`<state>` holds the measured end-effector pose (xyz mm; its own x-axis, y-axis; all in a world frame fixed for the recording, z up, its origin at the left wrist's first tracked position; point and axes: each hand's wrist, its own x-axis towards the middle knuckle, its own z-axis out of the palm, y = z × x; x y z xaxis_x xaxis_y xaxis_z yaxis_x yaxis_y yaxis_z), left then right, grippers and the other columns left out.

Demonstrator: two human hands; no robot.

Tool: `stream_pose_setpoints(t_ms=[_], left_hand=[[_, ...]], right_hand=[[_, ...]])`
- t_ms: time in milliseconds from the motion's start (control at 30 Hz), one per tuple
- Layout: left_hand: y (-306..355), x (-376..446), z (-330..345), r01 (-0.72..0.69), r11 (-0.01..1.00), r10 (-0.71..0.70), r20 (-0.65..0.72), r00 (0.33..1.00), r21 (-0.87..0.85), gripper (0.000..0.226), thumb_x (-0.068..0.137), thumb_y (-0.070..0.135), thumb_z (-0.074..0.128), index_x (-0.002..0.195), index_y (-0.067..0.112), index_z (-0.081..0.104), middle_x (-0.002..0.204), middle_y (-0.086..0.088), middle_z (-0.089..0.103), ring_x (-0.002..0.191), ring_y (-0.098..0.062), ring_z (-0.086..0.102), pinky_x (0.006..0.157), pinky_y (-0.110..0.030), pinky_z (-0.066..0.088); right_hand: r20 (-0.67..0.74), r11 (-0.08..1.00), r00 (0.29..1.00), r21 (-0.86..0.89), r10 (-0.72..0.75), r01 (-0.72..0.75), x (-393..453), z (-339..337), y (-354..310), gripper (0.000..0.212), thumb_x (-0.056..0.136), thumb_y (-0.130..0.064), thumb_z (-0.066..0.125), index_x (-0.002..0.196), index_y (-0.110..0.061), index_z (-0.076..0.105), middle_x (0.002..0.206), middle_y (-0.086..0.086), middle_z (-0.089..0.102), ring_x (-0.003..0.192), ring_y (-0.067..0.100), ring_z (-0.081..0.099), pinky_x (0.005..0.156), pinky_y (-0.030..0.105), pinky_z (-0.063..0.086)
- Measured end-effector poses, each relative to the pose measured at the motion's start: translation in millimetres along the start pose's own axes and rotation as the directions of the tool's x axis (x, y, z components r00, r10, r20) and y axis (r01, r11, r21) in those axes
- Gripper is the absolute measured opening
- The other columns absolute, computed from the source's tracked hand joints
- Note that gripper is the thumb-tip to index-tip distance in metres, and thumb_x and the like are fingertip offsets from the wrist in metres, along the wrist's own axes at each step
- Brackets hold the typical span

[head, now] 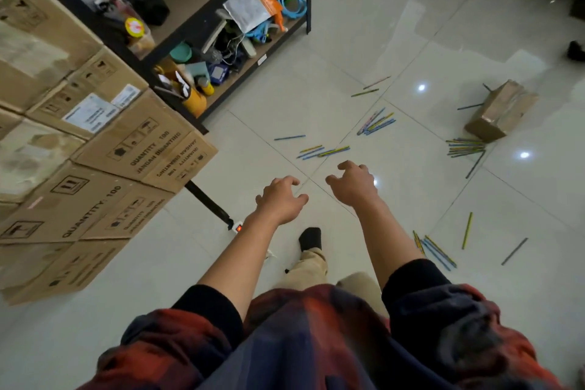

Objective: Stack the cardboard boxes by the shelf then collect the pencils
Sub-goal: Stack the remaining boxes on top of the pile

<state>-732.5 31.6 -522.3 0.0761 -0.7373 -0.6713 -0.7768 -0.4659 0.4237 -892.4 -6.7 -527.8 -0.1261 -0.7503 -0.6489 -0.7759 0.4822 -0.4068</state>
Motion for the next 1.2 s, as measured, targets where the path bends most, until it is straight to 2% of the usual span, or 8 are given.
stream_pose_setpoints(t_ms=[467,533,700,900,1033,1200], left_hand=[[164.2,100.5,30.3,-0.026,0.998,0.026,0.012,1.0,0.048,0.046,0.091,0.039,0.059,0.134,0.025,0.049,0.145,-0.003,0.044,0.129,-0.025,0.045,0.109,-0.046,0.034],[202.7,129.4,51.4,-0.024,0.998,0.023,0.024,0.999,0.062,0.046,0.09,0.039,0.06,0.133,0.024,0.05,0.145,-0.002,0.044,0.131,-0.025,0.043,0.11,-0.046,0.033],[288.2,216.8,106.8,-0.138,0.975,0.122,0.1,0.988,0.176,0.049,0.089,0.039,0.061,0.134,0.023,0.051,0.143,-0.005,0.047,0.132,-0.026,0.044,0.109,-0.047,0.035],[339.3,323.2,176.7,-0.249,0.929,0.212,0.158,0.964,0.274,0.049,0.091,0.039,0.058,0.137,0.025,0.047,0.146,-0.003,0.042,0.133,-0.026,0.041,0.111,-0.047,0.029],[352.9,422.0,251.5,-0.36,0.875,0.295,0.234,0.927,0.325,0.052,0.092,0.039,0.057,0.14,0.025,0.042,0.149,-0.001,0.038,0.137,-0.024,0.037,0.113,-0.051,0.026],[371.6,535.1,356.4,-0.511,0.776,0.43,0.282,0.858,0.369,0.056,0.093,0.037,0.057,0.144,0.022,0.038,0.149,-0.007,0.037,0.136,-0.028,0.038,0.112,-0.049,0.029]], right_hand=[[-0.021,0.989,0.995,0.112,0.095,-0.093,129.4,-126.7,78.1,0.052,0.095,-0.037,0.054,0.143,-0.019,0.042,0.144,0.014,0.036,0.13,0.035,0.037,0.106,0.046,0.037],[-0.01,0.984,0.993,0.132,0.12,-0.118,163.8,-154.6,107.0,0.052,0.094,-0.038,0.055,0.142,-0.019,0.043,0.143,0.013,0.038,0.128,0.034,0.04,0.106,0.047,0.038],[-0.091,0.964,0.981,0.221,0.174,-0.151,258.2,-203.7,173.8,0.05,0.093,-0.036,0.057,0.138,-0.016,0.047,0.14,0.016,0.041,0.123,0.036,0.048,0.101,0.042,0.041],[-0.162,0.957,0.967,0.246,0.198,-0.155,367.7,-200.4,242.2,0.048,0.093,-0.033,0.058,0.136,-0.015,0.049,0.139,0.017,0.041,0.125,0.036,0.045,0.1,0.041,0.04],[-0.232,0.956,0.949,0.251,0.213,-0.154,462.1,-165.8,294.6,0.048,0.093,-0.031,0.058,0.137,-0.015,0.047,0.14,0.016,0.04,0.126,0.034,0.042,0.1,0.043,0.04],[-0.331,0.973,0.925,0.195,0.185,-0.125,575.7,-121.7,369.8,0.054,0.092,-0.032,0.059,0.14,-0.013,0.044,0.14,0.017,0.039,0.128,0.035,0.04,0.103,0.046,0.039]])
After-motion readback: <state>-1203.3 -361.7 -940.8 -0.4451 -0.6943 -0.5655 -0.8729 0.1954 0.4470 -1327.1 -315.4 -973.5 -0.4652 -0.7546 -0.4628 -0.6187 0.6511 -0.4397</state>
